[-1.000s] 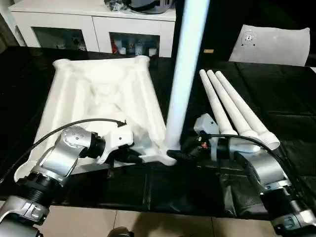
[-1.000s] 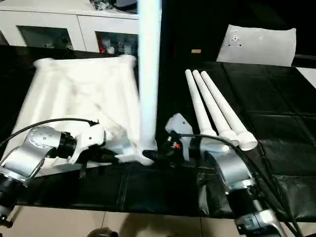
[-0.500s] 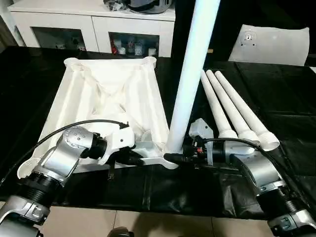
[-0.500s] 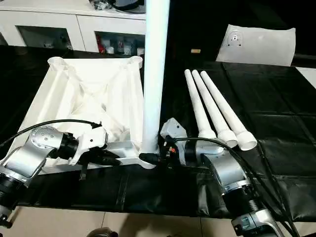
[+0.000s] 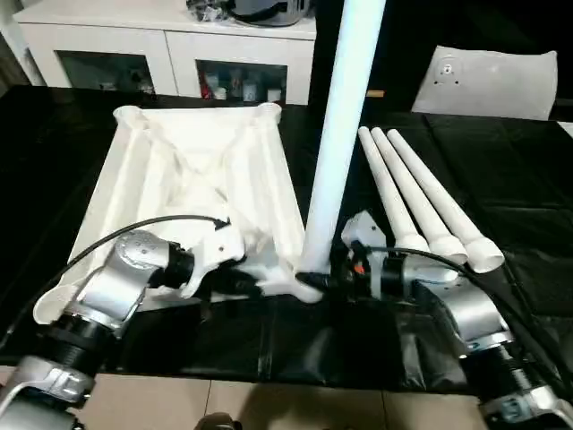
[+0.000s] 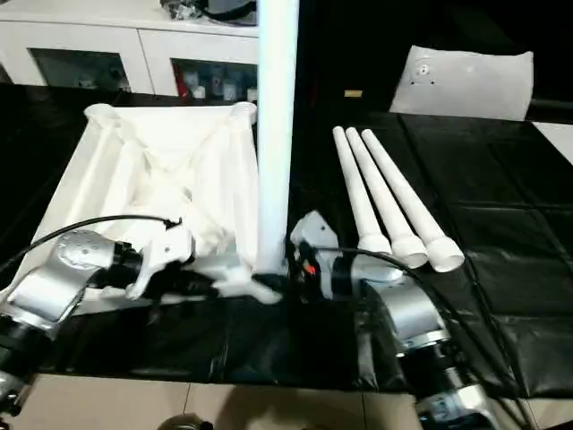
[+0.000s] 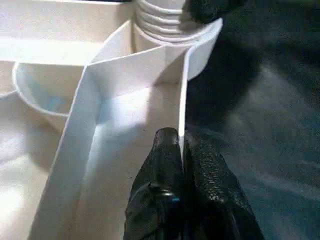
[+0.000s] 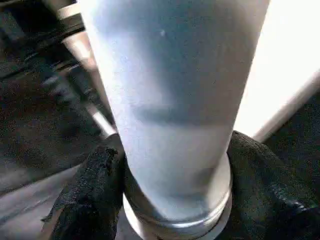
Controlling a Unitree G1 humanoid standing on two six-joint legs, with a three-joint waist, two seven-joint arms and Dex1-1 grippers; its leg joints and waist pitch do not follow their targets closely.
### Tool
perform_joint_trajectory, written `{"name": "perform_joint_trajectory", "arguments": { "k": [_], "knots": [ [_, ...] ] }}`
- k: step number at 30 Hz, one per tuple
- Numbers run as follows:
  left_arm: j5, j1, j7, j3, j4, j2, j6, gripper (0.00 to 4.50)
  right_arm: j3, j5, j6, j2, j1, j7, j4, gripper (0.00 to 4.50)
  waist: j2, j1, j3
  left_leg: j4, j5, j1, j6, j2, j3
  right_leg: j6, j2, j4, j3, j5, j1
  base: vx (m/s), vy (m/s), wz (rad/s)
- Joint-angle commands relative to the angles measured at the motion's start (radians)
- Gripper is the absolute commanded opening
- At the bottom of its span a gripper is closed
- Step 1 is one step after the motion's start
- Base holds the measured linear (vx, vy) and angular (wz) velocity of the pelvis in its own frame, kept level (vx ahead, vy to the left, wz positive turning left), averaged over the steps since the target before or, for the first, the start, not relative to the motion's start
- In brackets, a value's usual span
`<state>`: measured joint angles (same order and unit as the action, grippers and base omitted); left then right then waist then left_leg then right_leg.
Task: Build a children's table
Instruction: Rotate leg to tighten, then rotate table base
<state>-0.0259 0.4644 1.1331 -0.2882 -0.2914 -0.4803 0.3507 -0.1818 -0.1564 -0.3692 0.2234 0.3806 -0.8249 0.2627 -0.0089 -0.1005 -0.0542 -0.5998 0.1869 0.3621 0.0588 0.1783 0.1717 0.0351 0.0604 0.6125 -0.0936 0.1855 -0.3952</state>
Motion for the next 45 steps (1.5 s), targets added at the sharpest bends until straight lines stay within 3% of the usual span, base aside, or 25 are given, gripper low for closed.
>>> {"name": "perform_joint_trajectory", "arguments": {
  "k": [1, 5, 6, 9, 10, 11, 12, 13, 15, 16, 18, 20, 24, 30, 31, 33, 34, 36, 37, 38, 41, 44, 45],
  "knots": [
    [-0.029, 0.027, -0.154, 0.055, 0.035, 0.083, 0.063, 0.00, -0.034, -0.009, -0.032, -0.089, 0.011, 0.078, 0.025, 2.66, 0.004, 0.006, 0.059, 0.076, 0.232, -0.014, 0.009, 0.055, -0.024, 0.121, 0.102, -0.097, 0.062, 0.408, 0.047, 0.000, 0.000, 0.00],
    [-0.018, 0.042, -0.345, 0.110, 0.052, 0.205, 0.173, 0.00, 0.001, 0.005, -0.058, -0.228, 0.042, 0.271, 0.072, 2.66, 0.002, 0.025, 0.060, 0.077, 0.242, -0.015, 0.021, 0.053, -0.026, 0.121, 0.102, -0.101, 0.061, 0.418, 0.047, 0.000, 0.000, 0.00],
    [-0.009, 0.047, -0.414, 0.126, 0.059, 0.253, 0.204, 0.00, 0.015, 0.018, -0.076, -0.269, 0.057, 0.352, 0.094, 2.66, 0.003, 0.028, 0.060, 0.076, 0.220, -0.011, 0.013, 0.052, -0.025, 0.125, 0.099, -0.098, 0.064, 0.381, 0.047, 0.000, 0.000, 0.00],
    [0.011, 0.051, -0.490, 0.131, 0.066, 0.304, 0.223, 0.00, 0.020, 0.043, -0.084, -0.310, 0.071, 0.425, 0.111, 2.65, 0.002, 0.029, 0.065, 0.074, 0.182, -0.010, 0.001, 0.052, -0.023, 0.139, 0.097, -0.089, 0.066, 0.302, 0.050, 0.000, 0.000, 0.00],
    [0.014, 0.053, -0.499, 0.128, 0.065, 0.310, 0.217, 0.00, 0.024, 0.045, -0.073, -0.317, 0.068, 0.433, 0.110, 2.65, 0.001, 0.027, 0.068, 0.072, 0.142, -0.008, -0.014, 0.050, -0.020, 0.146, 0.094, -0.082, 0.067, 0.227, 0.053, 0.000, 0.000, 0.00],
    [0.016, 0.054, -0.503, 0.126, 0.065, 0.313, 0.212, 0.00, 0.027, 0.046, -0.065, -0.322, 0.066, 0.437, 0.109, 2.65, 0.001, 0.027, 0.068, 0.072, 0.142, -0.008, -0.014, 0.050, -0.020, 0.146, 0.094, -0.082, 0.067, 0.227, 0.053, 0.000, 0.000, 0.00],
    [0.019, 0.054, -0.511, 0.125, 0.068, 0.315, 0.215, 0.00, 0.026, 0.054, -0.056, -0.323, 0.065, 0.443, 0.108, 3.21, 0.003, 0.026, 0.070, 0.071, 0.113, -0.005, -0.027, 0.049, -0.019, 0.153, 0.094, -0.077, 0.068, 0.177, 0.056, 0.000, 0.000, 0.00],
    [0.020, 0.052, -0.516, 0.128, 0.069, 0.318, 0.212, 0.00, 0.023, 0.067, -0.042, -0.320, 0.064, 0.447, 0.107, 3.35, 0.001, 0.026, 0.071, 0.070, 0.103, -0.004, -0.031, 0.049, -0.019, 0.155, 0.093, -0.074, 0.067, 0.160, 0.057, 0.000, 0.000, 0.00],
    [0.027, 0.046, -0.506, 0.121, 0.088, 0.305, 0.222, 0.00, 0.049, 0.062, -0.042, -0.330, 0.058, 0.463, 0.096, 3.35, 0.007, 0.025, 0.073, 0.069, 0.093, -0.002, -0.039, 0.050, -0.018, 0.162, 0.093, -0.071, 0.067, 0.132, 0.057, 0.000, 0.000, 0.00],
    [0.028, 0.046, -0.505, 0.121, 0.089, 0.304, 0.223, 0.00, 0.051, 0.062, -0.042, -0.330, 0.058, 0.465, 0.095, 3.71, 0.005, 0.029, 0.071, 0.071, 0.095, 0.004, -0.040, 0.050, -0.020, 0.161, 0.093, -0.071, 0.065, 0.130, 0.061, 0.000, 0.000, 0.00],
    [0.031, 0.046, -0.491, 0.122, 0.085, 0.280, 0.212, 0.00, 0.058, 0.055, -0.038, -0.318, 0.047, 0.457, 0.072, 3.83, 0.008, 0.044, 0.069, 0.072, 0.123, 0.005, -0.041, 0.049, -0.022, 0.154, 0.092, -0.077, 0.063, 0.158, 0.062, 0.000, 0.000, 0.00],
    [0.033, 0.044, -0.486, 0.123, 0.083, 0.271, 0.205, 0.00, 0.056, 0.061, -0.031, -0.308, 0.041, 0.458, 0.063, 4.02, 0.011, 0.050, 0.070, 0.071, 0.132, 0.001, -0.042, 0.050, -0.023, 0.160, 0.093, -0.080, 0.064, 0.170, 0.059, 0.000, 0.000, 0.00],
    [0.035, 0.040, -0.462, 0.117, 0.076, 0.242, 0.176, 0.00, 0.061, 0.050, -0.024, -0.256, -0.006, 0.428, -0.024, 4.33, 0.016, 0.043, 0.068, 0.070, 0.124, -0.002, -0.042, 0.054, -0.020, 0.169, 0.089, -0.077, 0.066, 0.138, 0.055, 0.000, 0.000, 0.00],
    [0.030, 0.052, -0.494, 0.137, 0.068, 0.242, 0.158, 0.00, 0.086, 0.065, -0.040, -0.197, -0.068, 0.419, -0.161, 4.42, 0.006, 0.035, 0.065, 0.072, 0.144, -0.002, -0.033, 0.051, -0.018, 0.147, 0.091, -0.082, 0.067, 0.181, 0.058, 0.000, 0.000, 0.00],
    [0.015, 0.056, -0.500, 0.153, 0.069, 0.249, 0.162, 0.00, 0.094, 0.056, -0.053, -0.192, -0.079, 0.424, -0.186, 4.42, 0.010, 0.033, 0.065, 0.072, 0.152, -0.003, -0.032, 0.051, -0.020, 0.141, 0.093, -0.083, 0.067, 0.208, 0.056, 0.000, 0.000, 0.00],
    [-0.002, 0.056, -0.496, 0.171, 0.078, 0.252, 0.166, 0.55, 0.109, 0.036, -0.069, -0.180, -0.097, 0.427, -0.234, 4.50, 0.007, 0.034, 0.066, 0.072, 0.139, 0.002, -0.035, 0.050, -0.020, 0.133, 0.092, -0.084, 0.066, 0.209, 0.059, 0.000, 0.000, 0.00],
    [-0.010, 0.053, -0.489, 0.177, 0.087, 0.250, 0.169, 0.55, 0.121, 0.024, -0.076, -0.177, -0.108, 0.433, -0.258, 4.50, 0.009, 0.031, 0.067, 0.070, 0.139, -0.004, -0.037, 0.052, -0.020, 0.140, 0.093, -0.084, 0.066, 0.212, 0.053, 0.000, 0.000, 0.00],
    [-0.015, 0.048, -0.484, 0.180, 0.097, 0.247, 0.172, 0.65, 0.129, 0.014, -0.081, -0.177, -0.117, 0.437, -0.274, 4.50, 0.006, 0.033, 0.066, 0.072, 0.140, -0.001, -0.038, 0.053, -0.020, 0.142, 0.092, -0.083, 0.065, 0.205, 0.055, 0.000, 0.000, 0.00],
    [-0.031, 0.046, -0.486, 0.197, 0.110, 0.248, 0.178, 0.77, 0.137, 0.007, -0.096, -0.170, -0.131, 0.441, -0.302, 4.50, -0.009, 0.036, 0.065, 0.072, 0.142, -0.001, -0.040, 0.053, -0.019, 0.140, 0.091, -0.083, 0.065, 0.210, 0.055, 0.000, 0.000, 0.00],
    [-0.041, 0.044, -0.492, 0.212, 0.121, 0.246, 0.181, 0.89, 0.141, -0.007, -0.110, -0.169, -0.144, 0.436, -0.322, 4.50, 0.005, 0.031, 0.063, 0.072, 0.139, -0.002, -0.040, 0.051, -0.020, 0.142, 0.093, -0.082, 0.065, 0.222, 0.054, 0.000, 0.000, 0.00],
    [-0.061, 0.045, -0.506, 0.255, 0.138, 0.229, 0.193, 0.89, 0.132, -0.018, -0.154, -0.154, -0.170, 0.423, -0.351, 4.50, -0.005, 0.033, 0.063, 0.072, 0.144, -0.002, -0.043, 0.051, -0.019, 0.130, 0.089, -0.085, 0.064, 0.232, 0.052, 0.000, 0.000, 0.00],
    [-0.056, 0.045, -0.524, 0.288, 0.151, 0.192, 0.200, 0.89, 0.110, -0.011, -0.187, -0.141, -0.189, 0.408, -0.360, 4.50, 0.001, 0.032, 0.062, 0.073, 0.156, -0.002, -0.035, 0.049, -0.021, 0.117, 0.089, -0.088, 0.063, 0.262, 0.052, 0.000, 0.000, 0.00],
    [-0.028, 0.047, -0.554, 0.311, 0.153, 0.149, 0.206, 0.89, 0.083, 0.004, -0.193, -0.136, -0.191, 0.401, -0.354, 4.50, -0.005, 0.035, 0.062, 0.073, 0.156, 0.000, -0.035, 0.048, -0.020, 0.115, 0.088, -0.088, 0.063, 0.262, 0.053, 0.000, 0.000, 0.00]
  ]
}}
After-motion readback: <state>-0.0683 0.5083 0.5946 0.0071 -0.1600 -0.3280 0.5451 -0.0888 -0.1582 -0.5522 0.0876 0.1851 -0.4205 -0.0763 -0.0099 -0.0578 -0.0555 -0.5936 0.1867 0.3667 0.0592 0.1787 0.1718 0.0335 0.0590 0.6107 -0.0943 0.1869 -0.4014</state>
